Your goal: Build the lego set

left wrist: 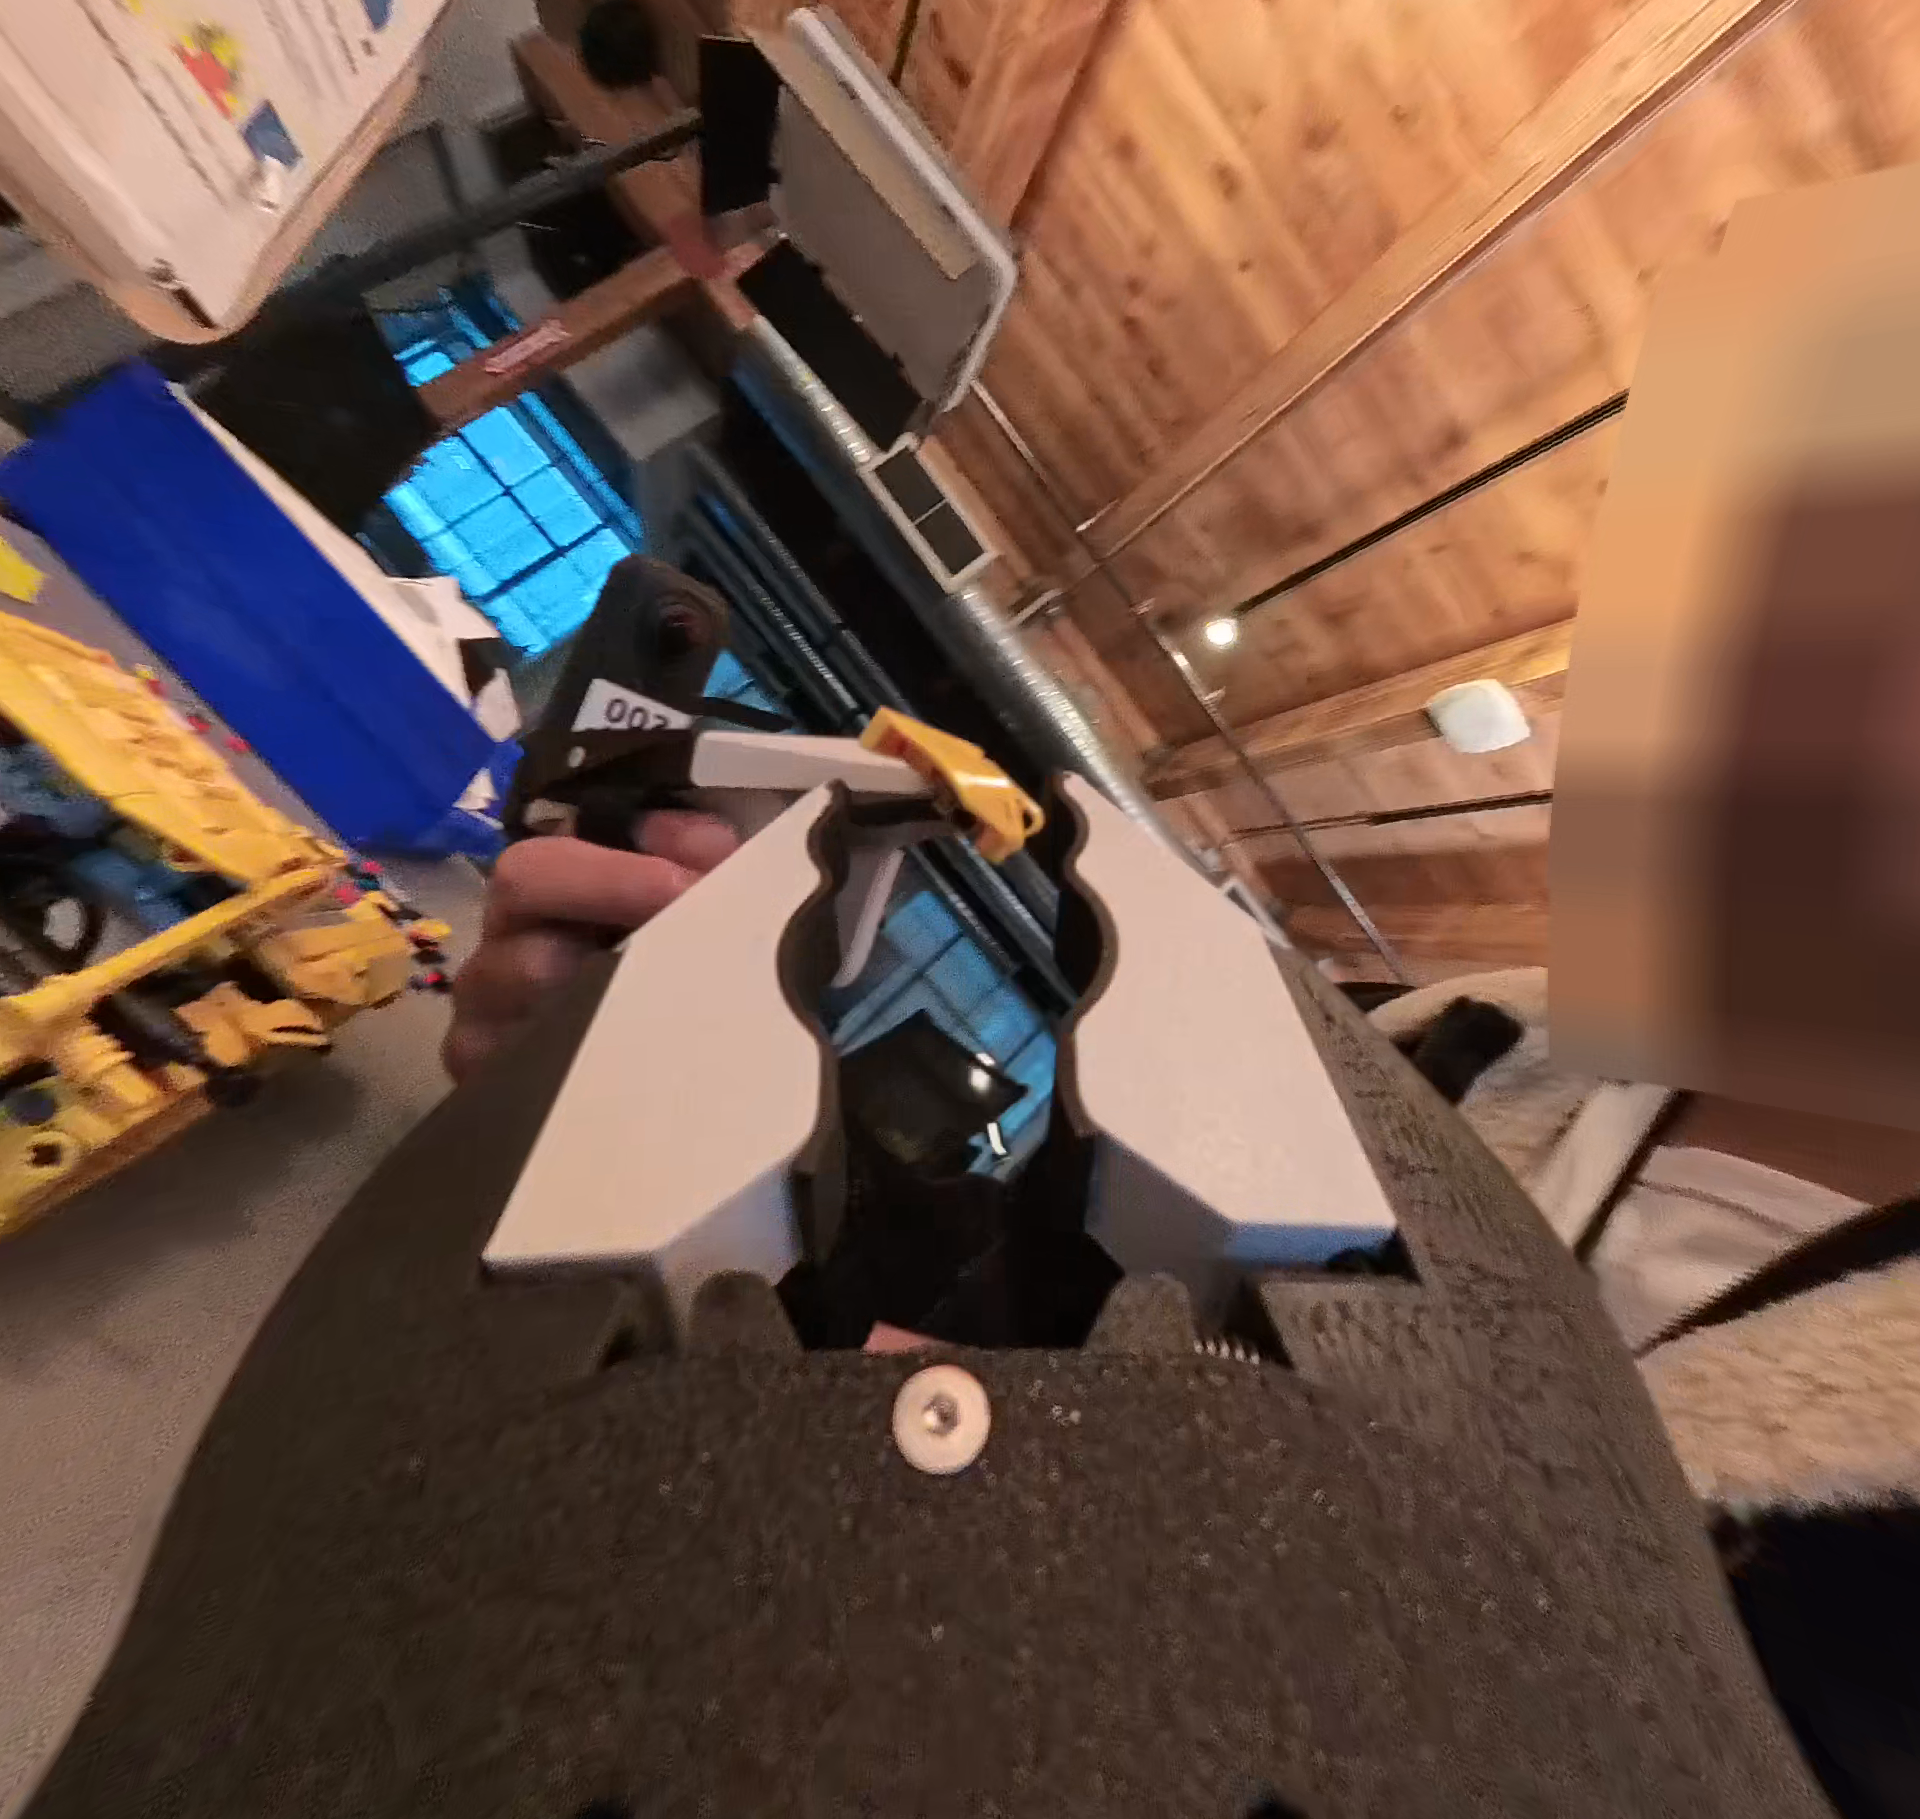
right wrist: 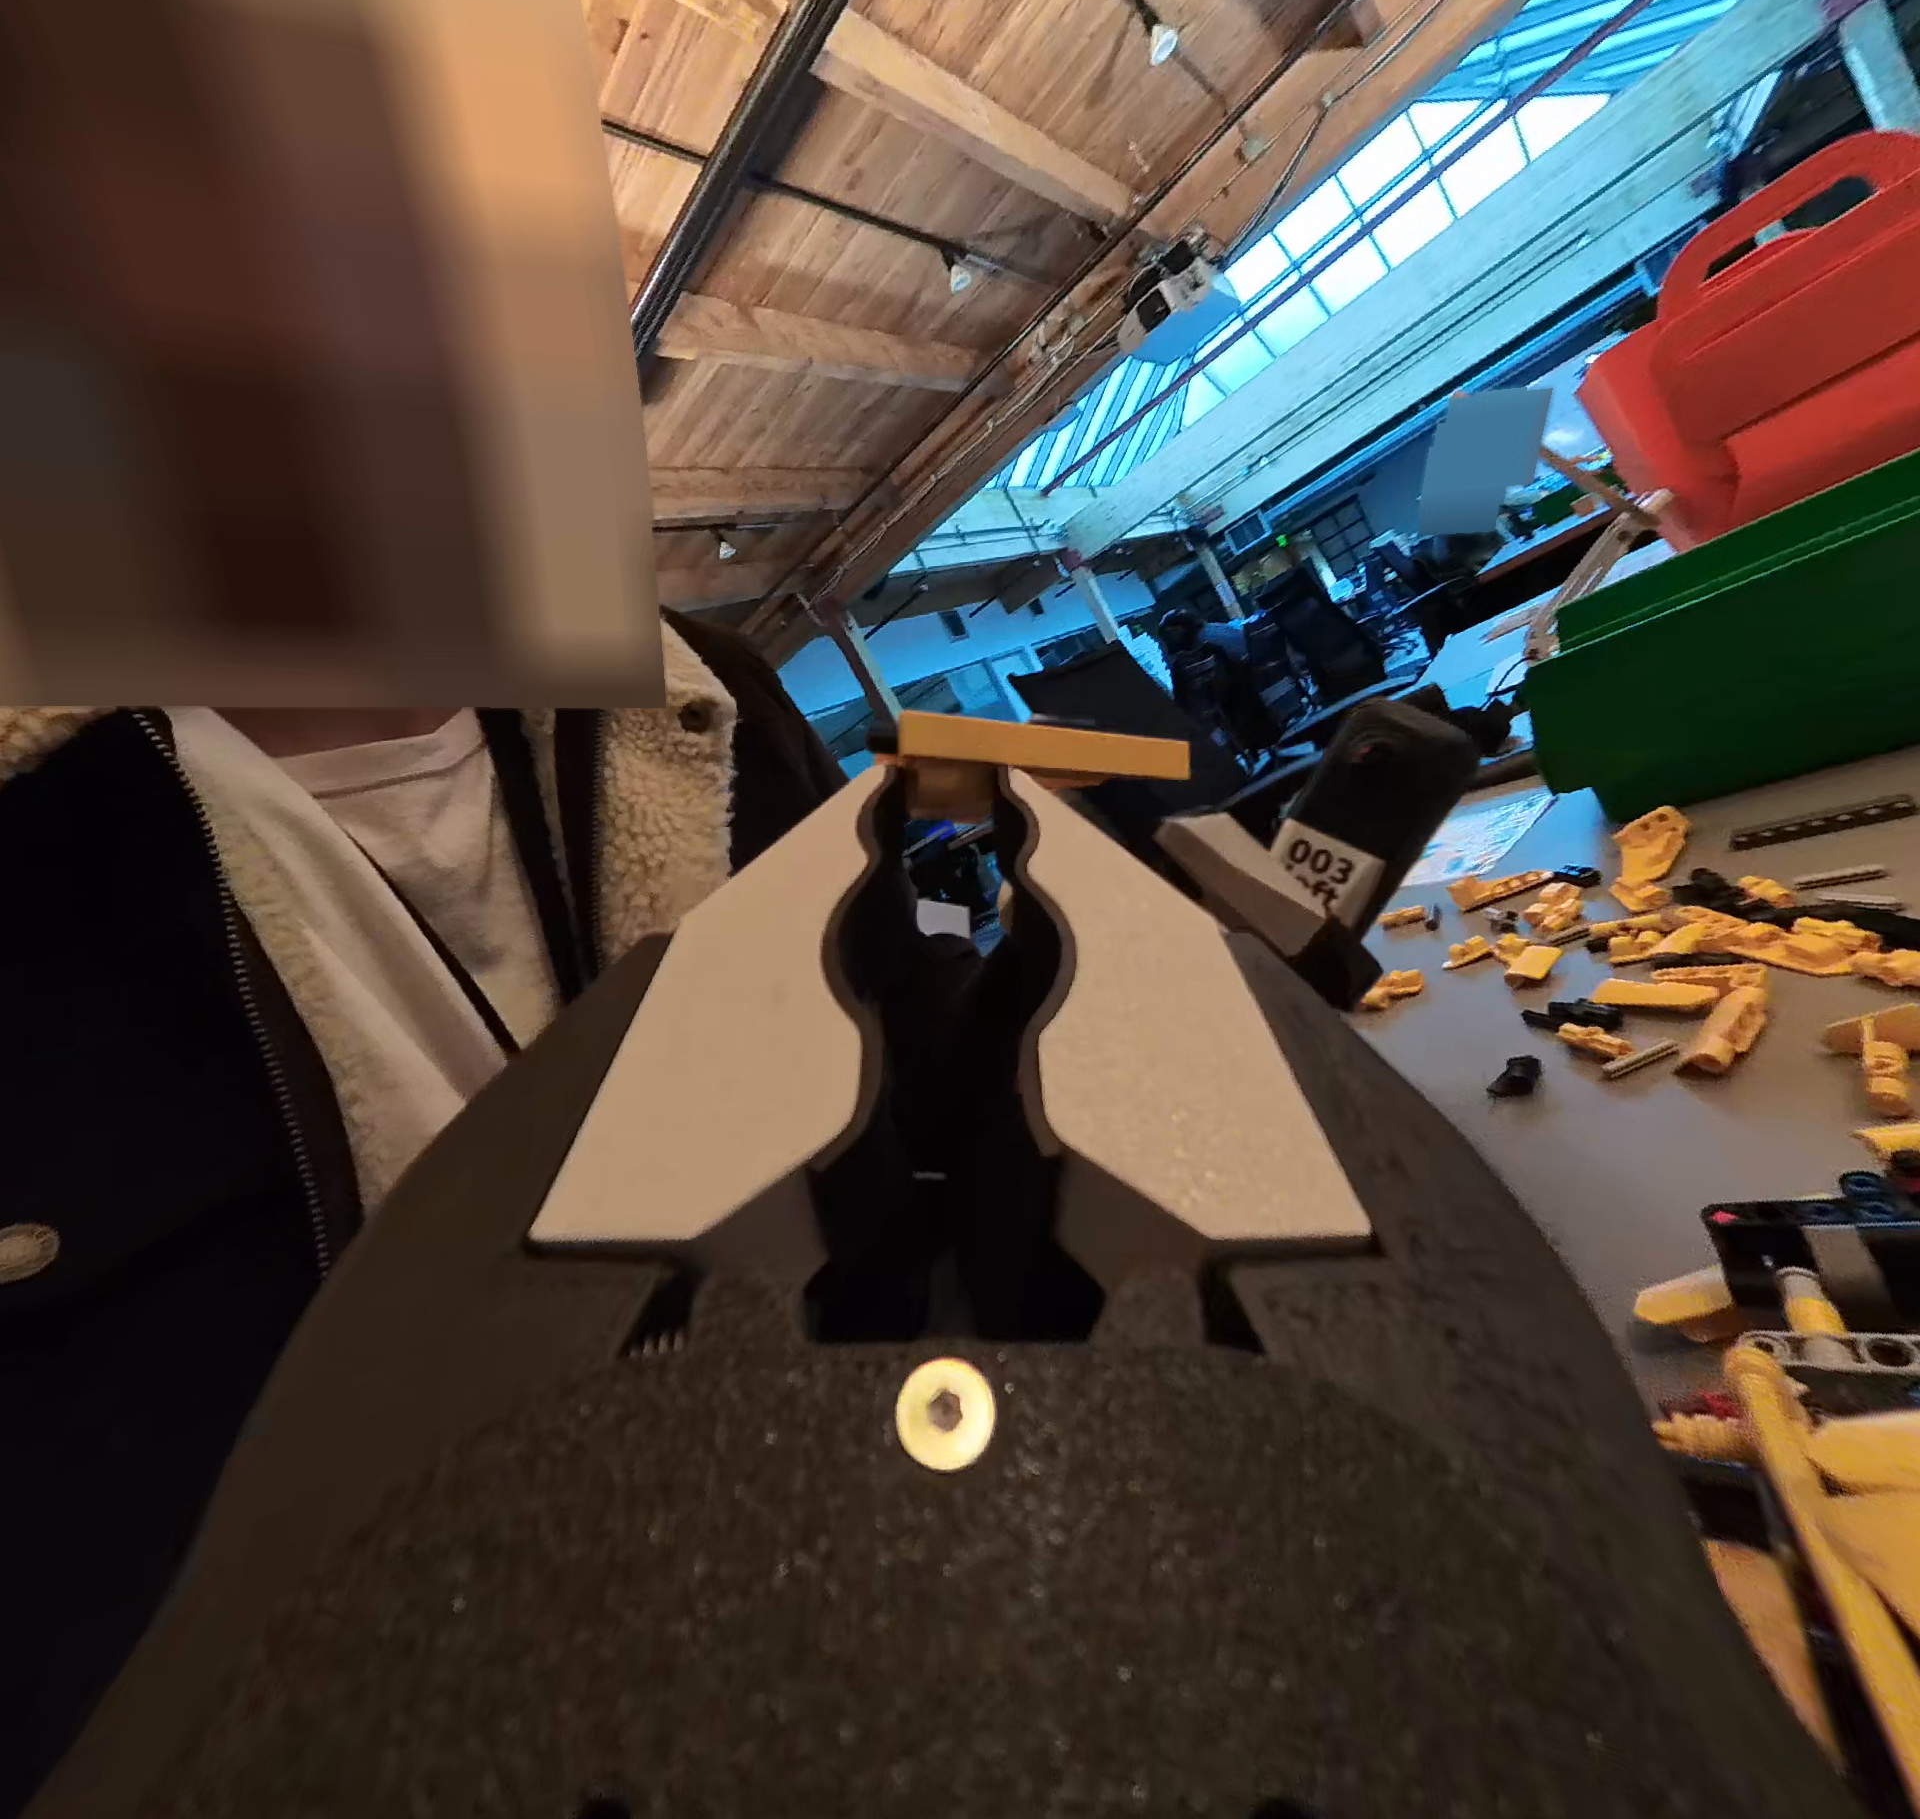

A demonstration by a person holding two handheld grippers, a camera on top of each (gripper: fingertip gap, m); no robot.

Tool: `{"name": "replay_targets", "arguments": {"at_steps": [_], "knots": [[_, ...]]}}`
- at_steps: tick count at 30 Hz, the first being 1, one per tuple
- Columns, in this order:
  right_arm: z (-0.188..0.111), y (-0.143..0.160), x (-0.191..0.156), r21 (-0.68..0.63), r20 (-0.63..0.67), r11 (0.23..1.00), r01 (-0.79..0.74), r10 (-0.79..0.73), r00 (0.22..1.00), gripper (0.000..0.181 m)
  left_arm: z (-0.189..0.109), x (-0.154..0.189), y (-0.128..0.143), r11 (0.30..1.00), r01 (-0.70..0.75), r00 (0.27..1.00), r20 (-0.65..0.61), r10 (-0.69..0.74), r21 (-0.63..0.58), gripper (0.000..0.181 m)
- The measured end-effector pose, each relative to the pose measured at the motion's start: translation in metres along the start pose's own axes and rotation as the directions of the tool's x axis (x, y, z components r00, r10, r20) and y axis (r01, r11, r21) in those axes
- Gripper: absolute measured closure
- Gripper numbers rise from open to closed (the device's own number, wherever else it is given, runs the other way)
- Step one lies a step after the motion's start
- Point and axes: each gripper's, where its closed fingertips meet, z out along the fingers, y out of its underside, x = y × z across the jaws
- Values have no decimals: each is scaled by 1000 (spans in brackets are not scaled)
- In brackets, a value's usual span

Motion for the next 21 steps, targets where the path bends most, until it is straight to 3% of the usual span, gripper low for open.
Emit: {"name": "replay_targets", "arguments": {"at_steps": [2, 4, 7, 11, 14, 17, 21], "knots": [[3, 5, 0, -21, 4, 1000, -6, 6, 1000, 166, 0, 3, 2, 1000, 20, 1000, -23, -20, -13, 145], [4, 8, 1, -40, 5, 999, -14, 14, 1000, 166, 1, 5, 8, 999, 17, 999, -43, -19, -46, 167], [3, 10, 7, -55, -32, 998, -11, 9, 999, 166, -2, 4, 5, 998, 54, 997, -59, -56, -33, 178], [-2, 9, 20, -49, -107, 998, -31, 26, 994, 167, -7, 3, -2, 999, 45, 998, -44, -45, 1, 181], [-11, 5, 36, -60, -248, 998, 35, -49, 967, 156, -15, 3, -16, 999, -19, 1000, -8, 20, 37, 180], [-19, -4, 43, -50, -336, 994, 98, -109, 936, 155, -31, -6, -43, 977, -205, 968, 157, 195, 50, 180], [-24, -9, 44, -17, -379, 993, 116, -114, 918, 158, -67, -11, -87, 870, -493, 791, 413, 452, -6, 180]]}}
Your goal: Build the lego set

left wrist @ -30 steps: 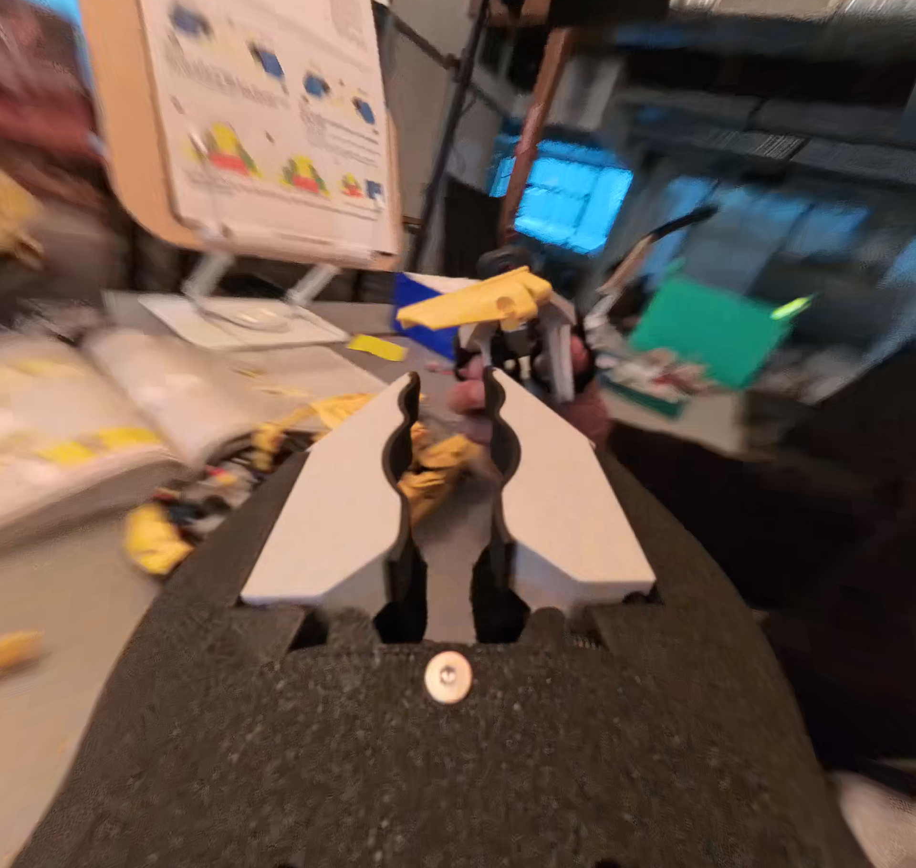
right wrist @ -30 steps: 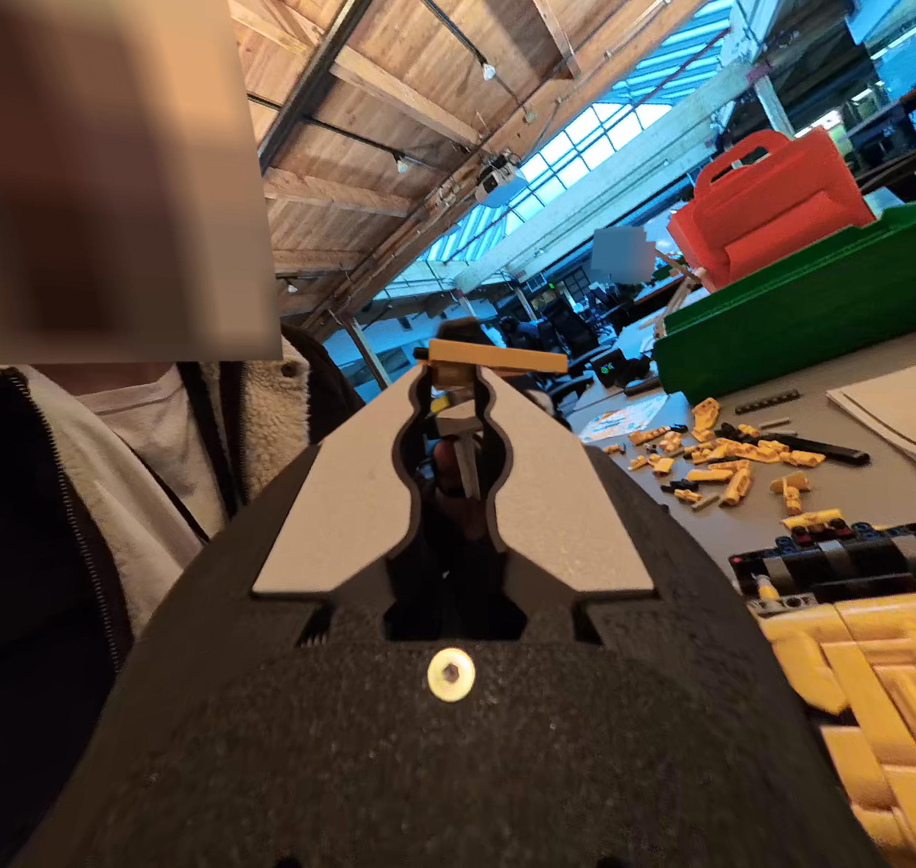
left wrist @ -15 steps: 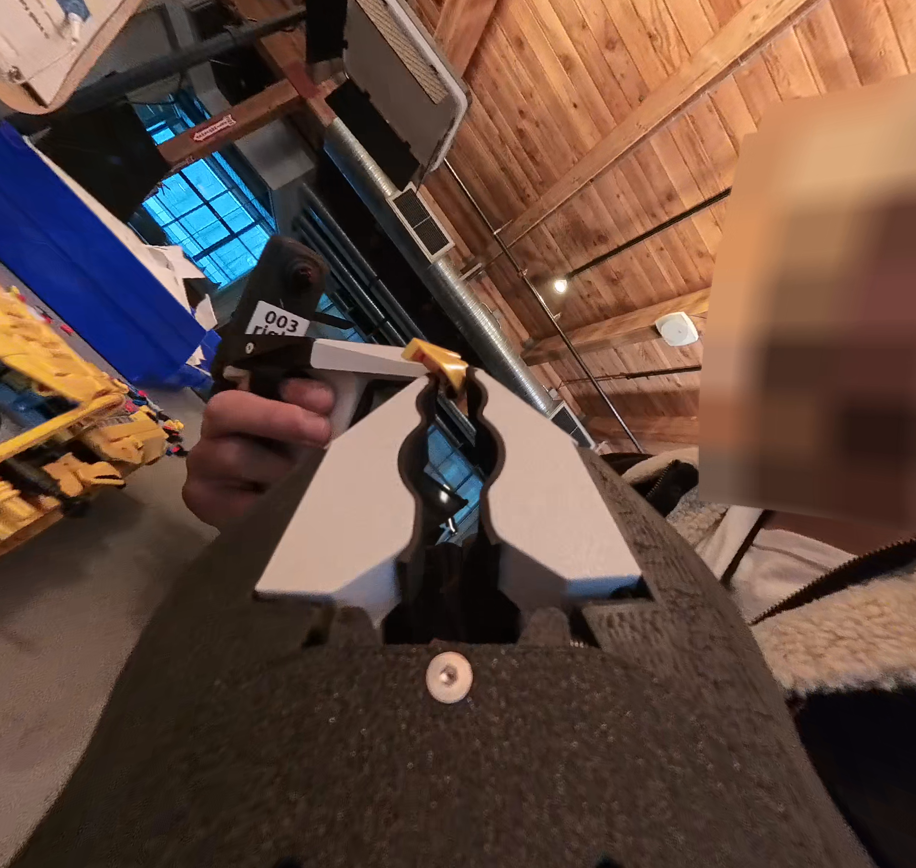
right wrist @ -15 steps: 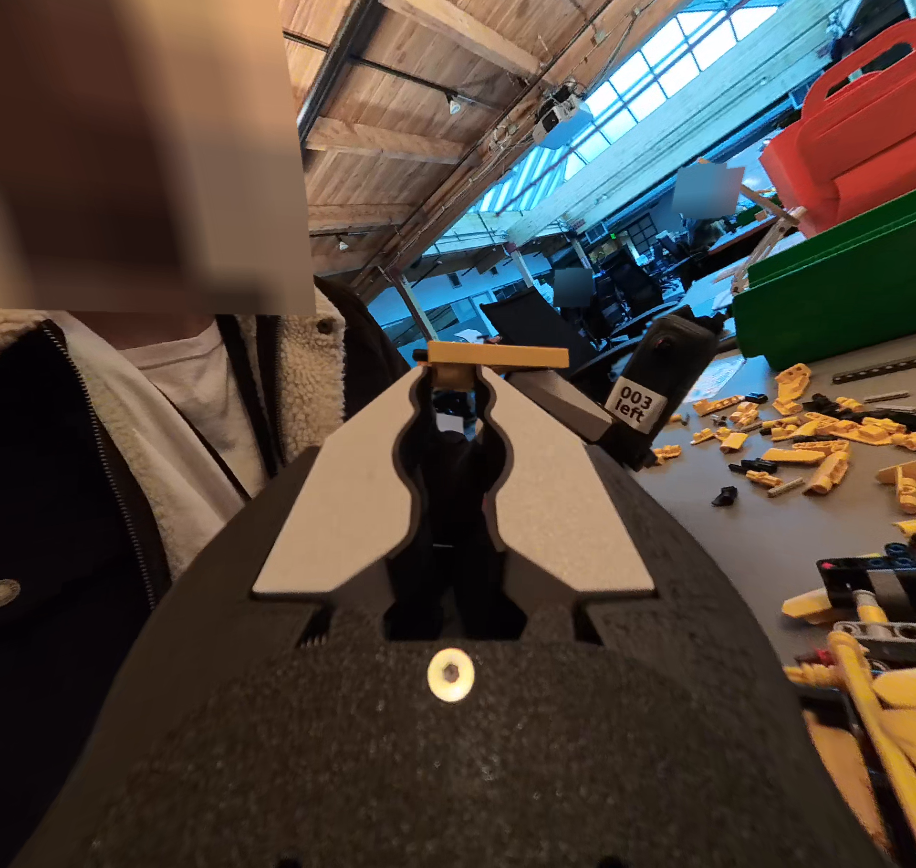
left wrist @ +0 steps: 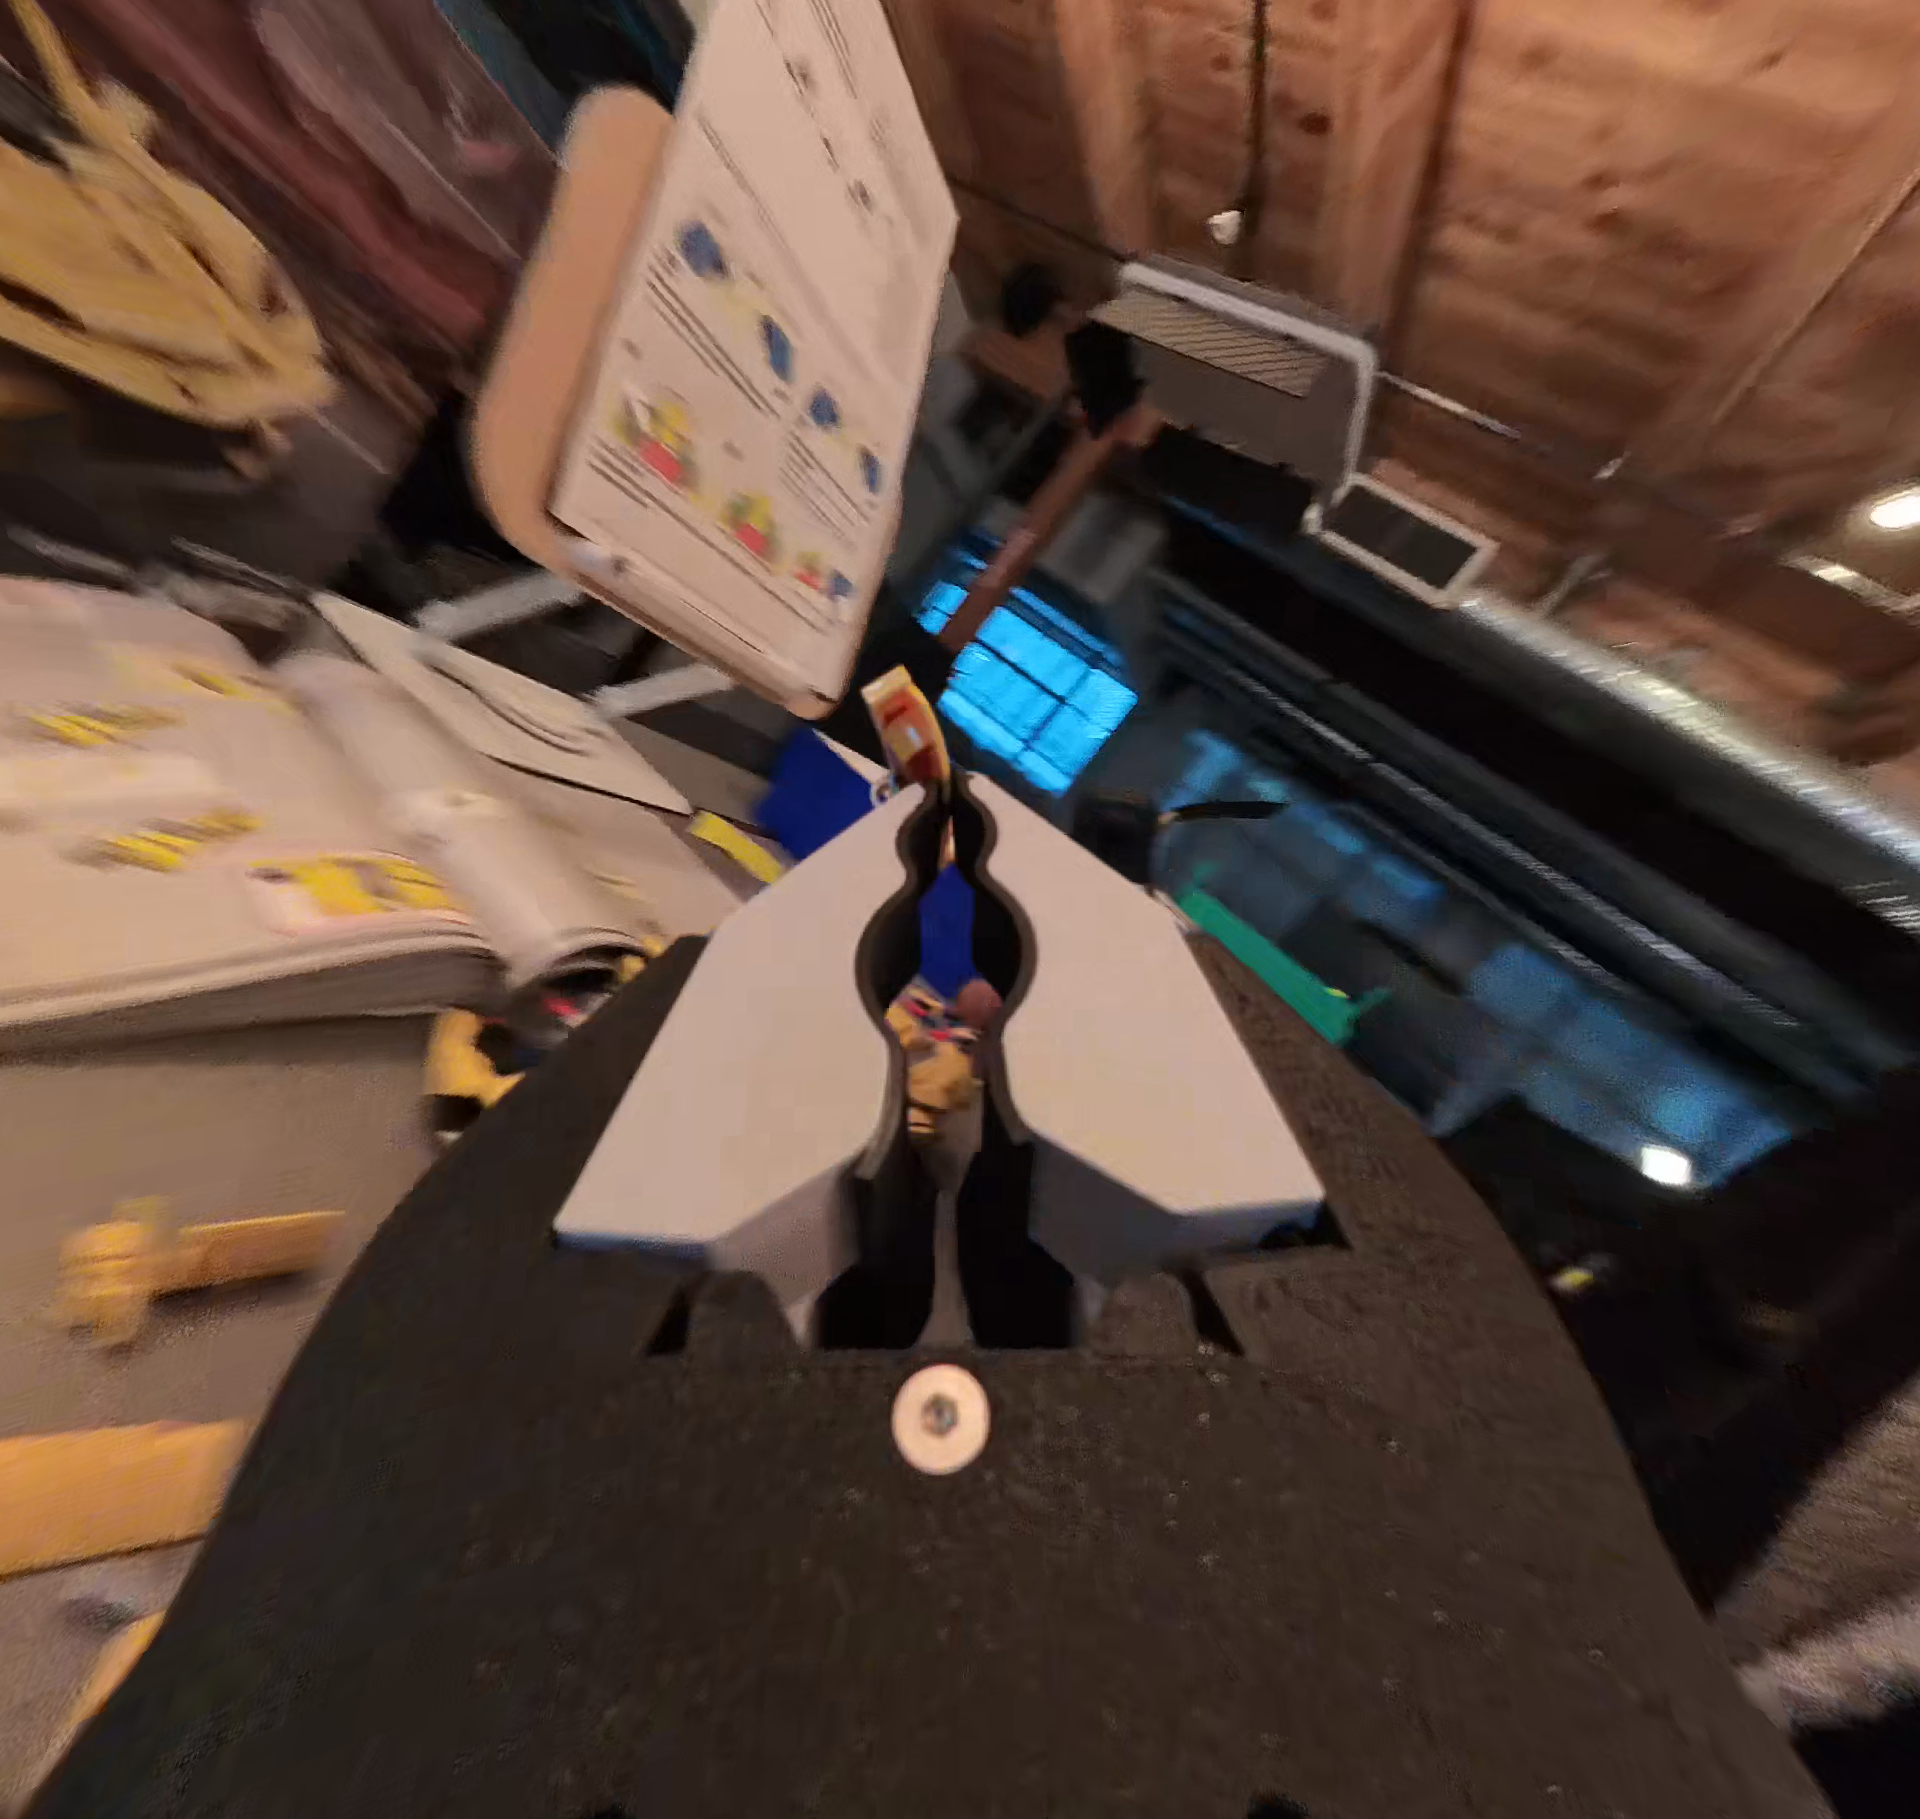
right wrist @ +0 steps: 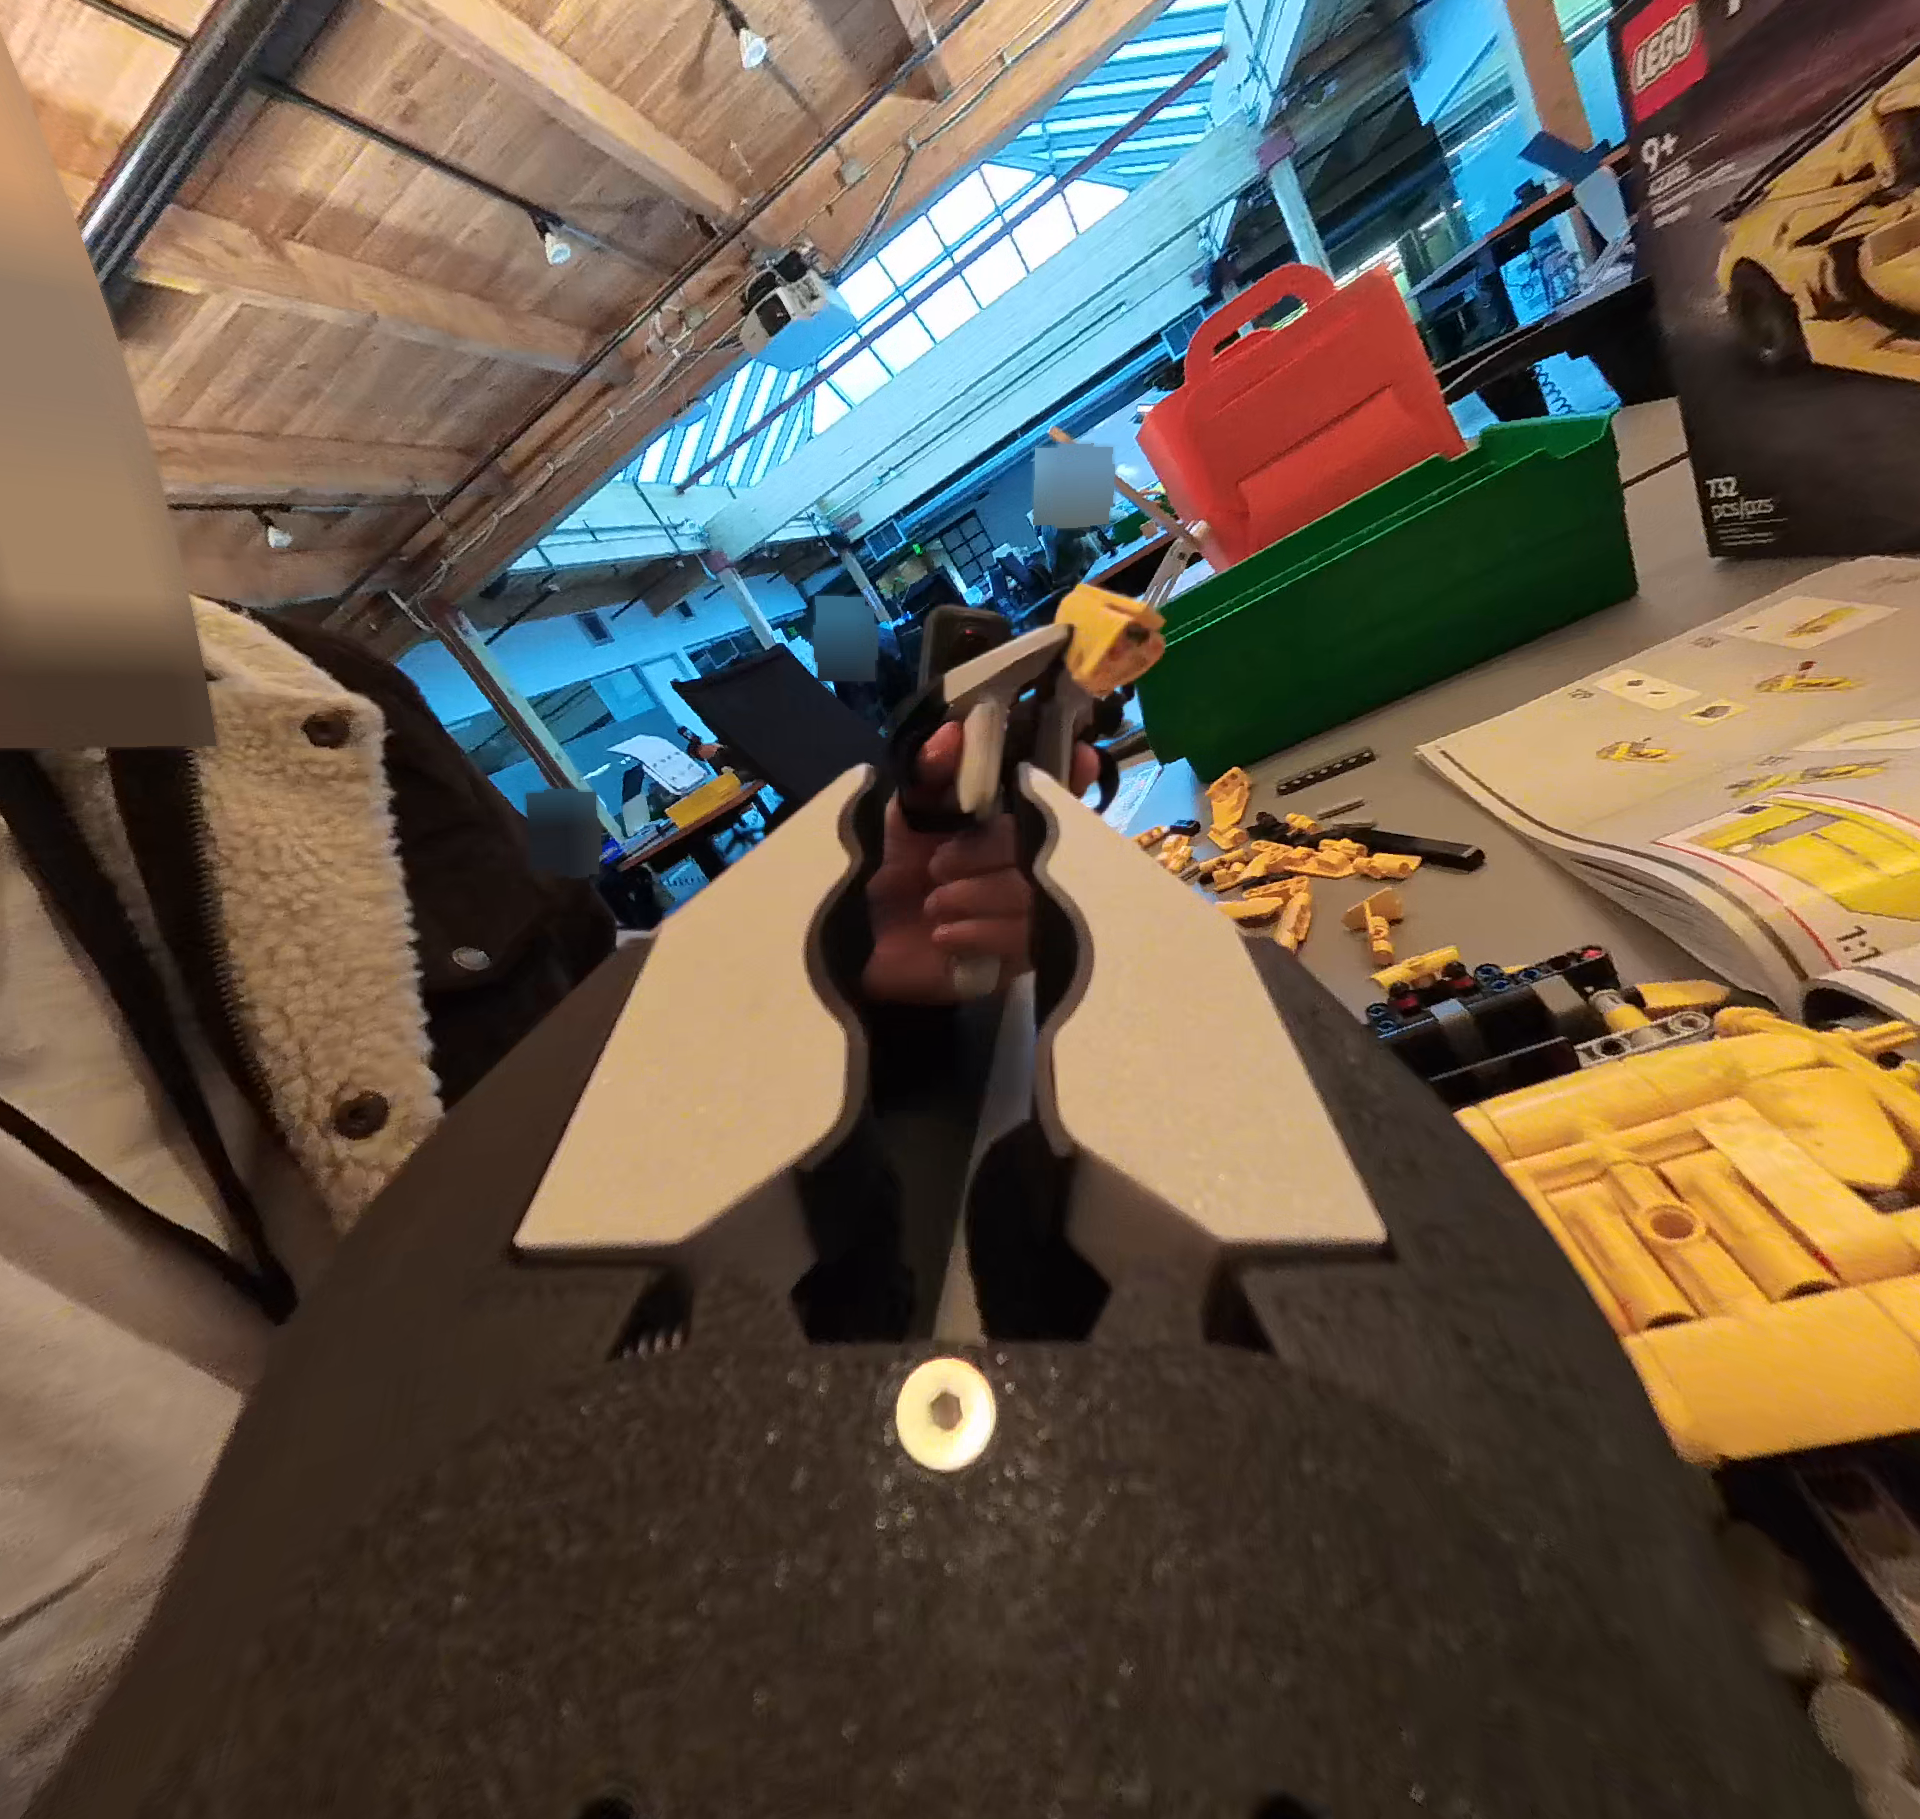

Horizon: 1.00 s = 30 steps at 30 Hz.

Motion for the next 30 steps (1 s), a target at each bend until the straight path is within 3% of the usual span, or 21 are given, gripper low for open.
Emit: {"name": "replay_targets", "arguments": {"at_steps": [2, 5, 16, 30], "knots": [[0, -1, -1, 16, 2, 1000, -22, 22, 1000, 162, -10, -9, -13, 998, -64, 997, 51, 63, 22, 181], [-1, -3, 3, 46, -4, 997, -55, 55, 998, 164, -16, -18, -19, 998, -42, 997, 69, 40, 38, 181], [-12, -17, 9, 144, 26, 978, -150, 147, 989, 167, -15, -19, -16, 999, 26, 999, 39, -28, 37, 180], [-11, -15, 10, 135, 28, 976, -171, 169, 985, 168, -14, -20, -13, 998, 60, 998, 30, -61, 29, 180]]}}
